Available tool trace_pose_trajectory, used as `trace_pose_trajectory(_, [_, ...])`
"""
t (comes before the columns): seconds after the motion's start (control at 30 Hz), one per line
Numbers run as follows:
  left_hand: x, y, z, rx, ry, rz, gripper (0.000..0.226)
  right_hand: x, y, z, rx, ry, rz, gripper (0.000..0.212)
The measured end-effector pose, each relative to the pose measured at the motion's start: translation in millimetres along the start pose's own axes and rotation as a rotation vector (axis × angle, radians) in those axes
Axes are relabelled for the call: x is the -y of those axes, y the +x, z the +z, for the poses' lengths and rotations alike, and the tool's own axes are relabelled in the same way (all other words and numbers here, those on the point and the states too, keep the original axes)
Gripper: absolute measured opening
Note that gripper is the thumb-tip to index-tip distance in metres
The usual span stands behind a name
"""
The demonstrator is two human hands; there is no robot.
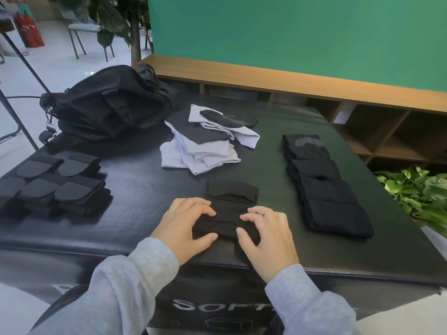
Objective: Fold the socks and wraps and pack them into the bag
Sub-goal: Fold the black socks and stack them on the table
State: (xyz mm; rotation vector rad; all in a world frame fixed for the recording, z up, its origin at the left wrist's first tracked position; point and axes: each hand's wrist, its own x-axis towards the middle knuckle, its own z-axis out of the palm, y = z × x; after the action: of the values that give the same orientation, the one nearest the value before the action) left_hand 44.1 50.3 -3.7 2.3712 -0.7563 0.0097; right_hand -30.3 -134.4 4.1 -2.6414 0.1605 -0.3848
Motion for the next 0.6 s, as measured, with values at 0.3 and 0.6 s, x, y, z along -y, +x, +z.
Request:
trace_pose_trajectory(0.3, [5.9,0.2,1.8,0.0,-0.042,-0.054,0.042,2.7,-1.9,-3.6,0.081,-0.084,-0.028,0.039])
trace_pose_trajectory(0.6, [7.1,-0.2,2.6,-0.033,-0.106,-0.087,0.033,2.2,-2.5,-2.6,0.062,-0.068,-0.011,0.037])
